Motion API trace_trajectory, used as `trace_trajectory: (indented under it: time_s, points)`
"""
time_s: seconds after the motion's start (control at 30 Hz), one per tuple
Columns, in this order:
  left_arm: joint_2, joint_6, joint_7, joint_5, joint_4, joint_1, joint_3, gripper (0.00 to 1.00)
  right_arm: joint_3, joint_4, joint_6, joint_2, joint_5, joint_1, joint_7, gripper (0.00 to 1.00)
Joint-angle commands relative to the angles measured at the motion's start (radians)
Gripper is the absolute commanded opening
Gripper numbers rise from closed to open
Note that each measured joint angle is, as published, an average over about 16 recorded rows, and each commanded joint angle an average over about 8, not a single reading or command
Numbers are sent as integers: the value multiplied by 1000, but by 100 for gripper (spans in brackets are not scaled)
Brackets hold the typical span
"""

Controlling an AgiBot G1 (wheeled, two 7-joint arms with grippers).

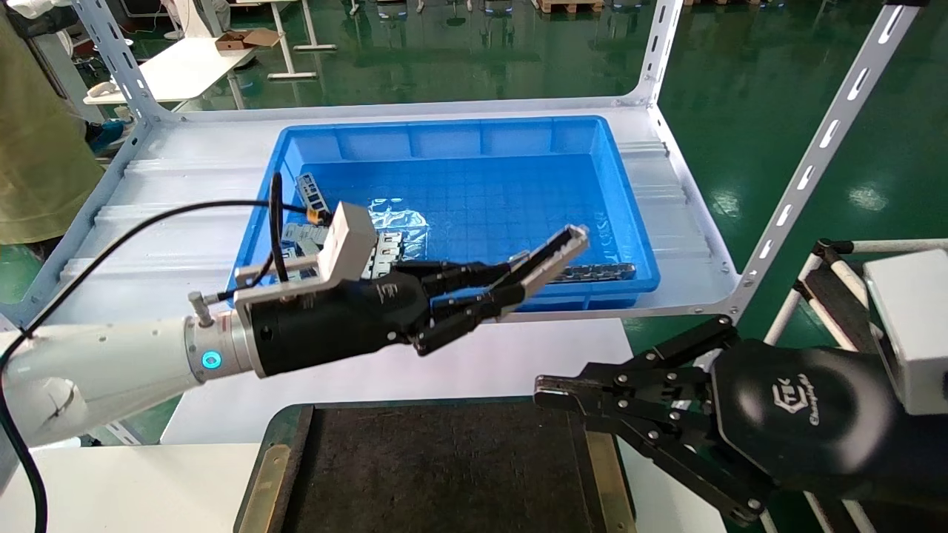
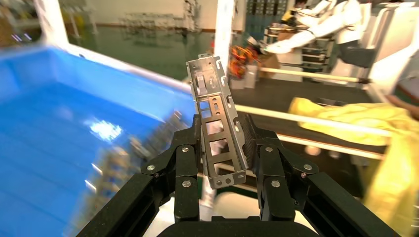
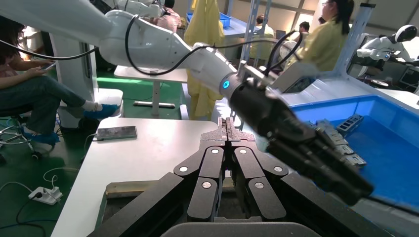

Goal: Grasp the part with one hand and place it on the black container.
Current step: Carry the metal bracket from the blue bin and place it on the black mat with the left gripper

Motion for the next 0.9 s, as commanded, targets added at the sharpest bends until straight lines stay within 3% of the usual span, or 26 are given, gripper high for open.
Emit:
trace_trajectory:
  time_s: [0.03, 0.3, 0.47, 0.9]
  points:
    - [-13, 3, -15, -7, -35, 41, -1, 0, 0, 0, 0, 0, 0, 0, 0, 0]
    - [-87, -53, -109, -41, -251, 251, -2, 0, -1, 0, 0, 0, 0, 0, 0, 0]
    - [-127, -156, -144, -41, -369, 370, -1, 0, -1, 0, 0, 0, 1, 0, 0, 0]
    - [-146, -716, -283, 33, -639, 623, 17, 0, -2, 0, 1, 1, 1, 0, -1, 0]
